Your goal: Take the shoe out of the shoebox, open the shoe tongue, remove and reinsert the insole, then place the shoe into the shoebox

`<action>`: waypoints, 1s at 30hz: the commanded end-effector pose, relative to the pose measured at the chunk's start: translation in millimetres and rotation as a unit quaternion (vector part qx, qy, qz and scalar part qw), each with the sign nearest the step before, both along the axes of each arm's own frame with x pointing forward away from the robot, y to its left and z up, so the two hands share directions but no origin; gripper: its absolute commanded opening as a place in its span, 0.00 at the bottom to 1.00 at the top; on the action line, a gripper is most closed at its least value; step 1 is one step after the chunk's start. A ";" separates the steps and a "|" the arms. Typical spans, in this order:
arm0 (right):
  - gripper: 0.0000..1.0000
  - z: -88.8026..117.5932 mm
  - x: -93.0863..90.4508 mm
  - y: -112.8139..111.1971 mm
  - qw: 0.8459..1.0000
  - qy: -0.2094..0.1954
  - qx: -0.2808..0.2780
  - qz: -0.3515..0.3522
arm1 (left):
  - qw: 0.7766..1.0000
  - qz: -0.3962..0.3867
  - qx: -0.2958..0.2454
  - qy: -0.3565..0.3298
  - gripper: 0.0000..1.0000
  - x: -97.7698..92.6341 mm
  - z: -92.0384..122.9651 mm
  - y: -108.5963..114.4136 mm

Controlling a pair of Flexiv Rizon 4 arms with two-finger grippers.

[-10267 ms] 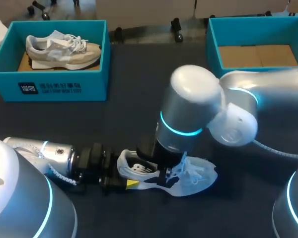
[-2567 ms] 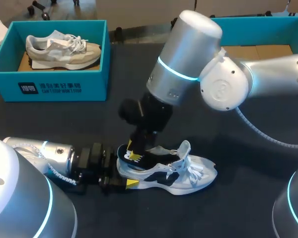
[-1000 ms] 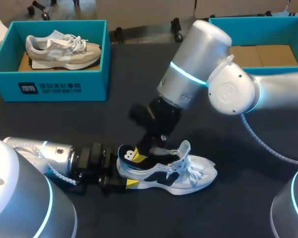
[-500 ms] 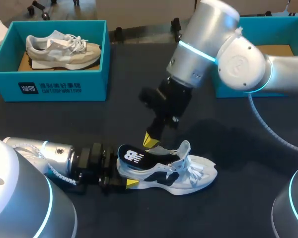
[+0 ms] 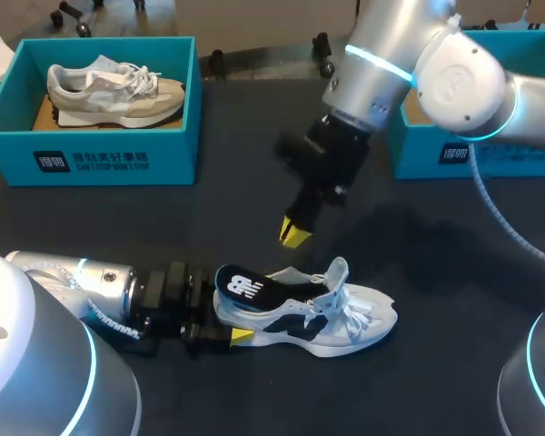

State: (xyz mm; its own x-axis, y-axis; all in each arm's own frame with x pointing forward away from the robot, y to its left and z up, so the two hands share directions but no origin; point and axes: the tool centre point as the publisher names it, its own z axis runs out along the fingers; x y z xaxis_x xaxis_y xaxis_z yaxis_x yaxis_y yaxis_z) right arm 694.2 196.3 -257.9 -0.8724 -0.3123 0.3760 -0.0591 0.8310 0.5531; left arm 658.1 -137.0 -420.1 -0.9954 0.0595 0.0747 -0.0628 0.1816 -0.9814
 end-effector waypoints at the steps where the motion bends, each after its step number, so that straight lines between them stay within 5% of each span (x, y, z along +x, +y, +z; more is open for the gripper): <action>1: 0.36 11.2 13.7 -10.0 1.000 0.005 -0.004 0.006 | 1.000 0.001 0.001 0.000 0.00 1.8 -3.6 1.0; 15: 0.42 -22.9 47.1 2.1 0.997 0.058 0.017 0.052 | 1.000 0.001 0.001 0.000 0.00 1.8 -3.6 1.0; 30: 0.41 -58.2 29.1 24.1 0.994 0.092 0.042 0.049 | 1.000 0.001 0.001 0.000 0.00 1.8 -3.6 1.0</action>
State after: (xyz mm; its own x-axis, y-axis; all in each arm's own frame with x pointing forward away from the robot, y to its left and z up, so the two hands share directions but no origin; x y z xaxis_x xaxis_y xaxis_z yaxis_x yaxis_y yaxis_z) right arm 724.0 214.0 -306.9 -0.7612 -0.4239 0.4908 -0.0323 0.7806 0.6242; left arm 658.1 -137.0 -420.0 -0.9954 0.0596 0.0747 -0.0628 0.1814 -0.9814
